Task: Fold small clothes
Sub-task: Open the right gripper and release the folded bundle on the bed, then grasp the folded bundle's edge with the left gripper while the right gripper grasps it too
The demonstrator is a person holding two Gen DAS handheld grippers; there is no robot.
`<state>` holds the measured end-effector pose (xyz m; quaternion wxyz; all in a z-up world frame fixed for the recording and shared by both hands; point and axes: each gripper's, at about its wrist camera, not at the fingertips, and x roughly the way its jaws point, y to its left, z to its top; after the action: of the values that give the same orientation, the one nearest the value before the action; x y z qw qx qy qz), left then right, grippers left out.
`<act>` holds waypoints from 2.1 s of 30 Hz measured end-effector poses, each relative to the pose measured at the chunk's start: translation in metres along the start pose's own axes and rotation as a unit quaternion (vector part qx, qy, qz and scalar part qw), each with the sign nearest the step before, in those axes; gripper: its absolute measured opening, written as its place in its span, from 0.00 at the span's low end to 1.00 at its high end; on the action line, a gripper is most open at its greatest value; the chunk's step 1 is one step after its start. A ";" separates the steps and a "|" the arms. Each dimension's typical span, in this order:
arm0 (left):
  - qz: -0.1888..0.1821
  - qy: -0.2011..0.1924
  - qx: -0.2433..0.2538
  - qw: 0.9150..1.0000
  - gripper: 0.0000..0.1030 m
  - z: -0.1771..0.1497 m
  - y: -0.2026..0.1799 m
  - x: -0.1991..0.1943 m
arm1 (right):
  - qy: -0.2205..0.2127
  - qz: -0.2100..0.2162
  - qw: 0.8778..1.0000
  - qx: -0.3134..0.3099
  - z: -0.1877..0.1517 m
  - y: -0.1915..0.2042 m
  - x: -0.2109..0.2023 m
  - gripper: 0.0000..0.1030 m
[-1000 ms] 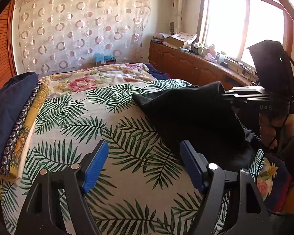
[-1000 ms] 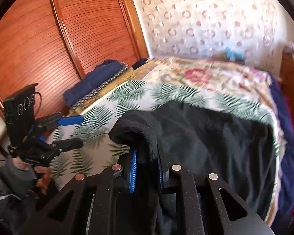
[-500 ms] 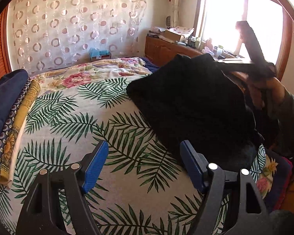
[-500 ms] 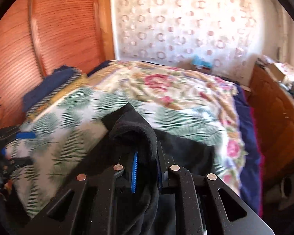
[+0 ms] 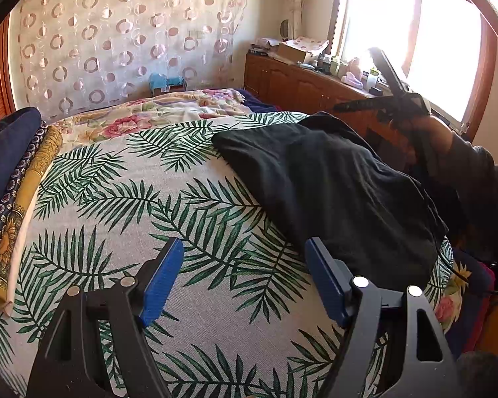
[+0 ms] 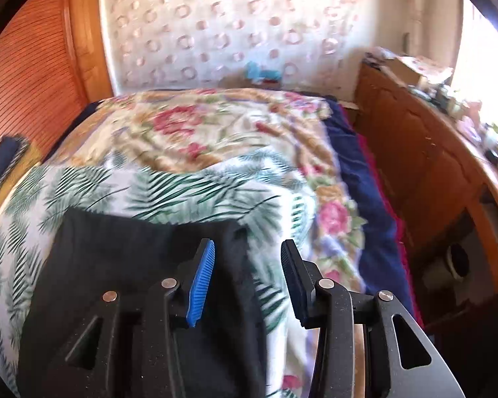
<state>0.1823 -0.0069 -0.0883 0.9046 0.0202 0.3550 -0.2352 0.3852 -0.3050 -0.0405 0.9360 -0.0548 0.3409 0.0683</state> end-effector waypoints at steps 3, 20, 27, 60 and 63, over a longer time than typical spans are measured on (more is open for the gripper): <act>0.001 0.003 0.003 1.000 0.74 -0.001 -0.004 0.002 | -0.006 0.018 1.000 -0.007 -0.006 0.008 -0.017 0.42; -0.040 0.017 0.039 0.998 0.74 -0.030 -0.062 -0.009 | -0.028 0.062 0.997 -0.022 -0.152 0.044 -0.162 0.49; -0.070 0.046 0.041 0.996 0.56 -0.052 -0.085 -0.009 | -0.012 0.051 0.998 -0.022 -0.204 0.046 -0.181 0.49; -0.093 -0.018 0.060 0.994 0.04 -0.036 -0.121 -0.056 | -0.038 0.150 0.985 -0.075 -0.242 0.090 -0.198 0.67; -0.092 -0.027 0.064 0.993 0.04 -0.031 -0.125 -0.058 | -0.028 0.148 0.984 -0.090 -0.246 0.093 -0.191 0.68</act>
<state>0.0708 -0.0878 -0.0570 0.8852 0.0389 0.3148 -0.3403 0.0693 -0.2676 -0.1098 0.9159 -0.0857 0.3116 0.2380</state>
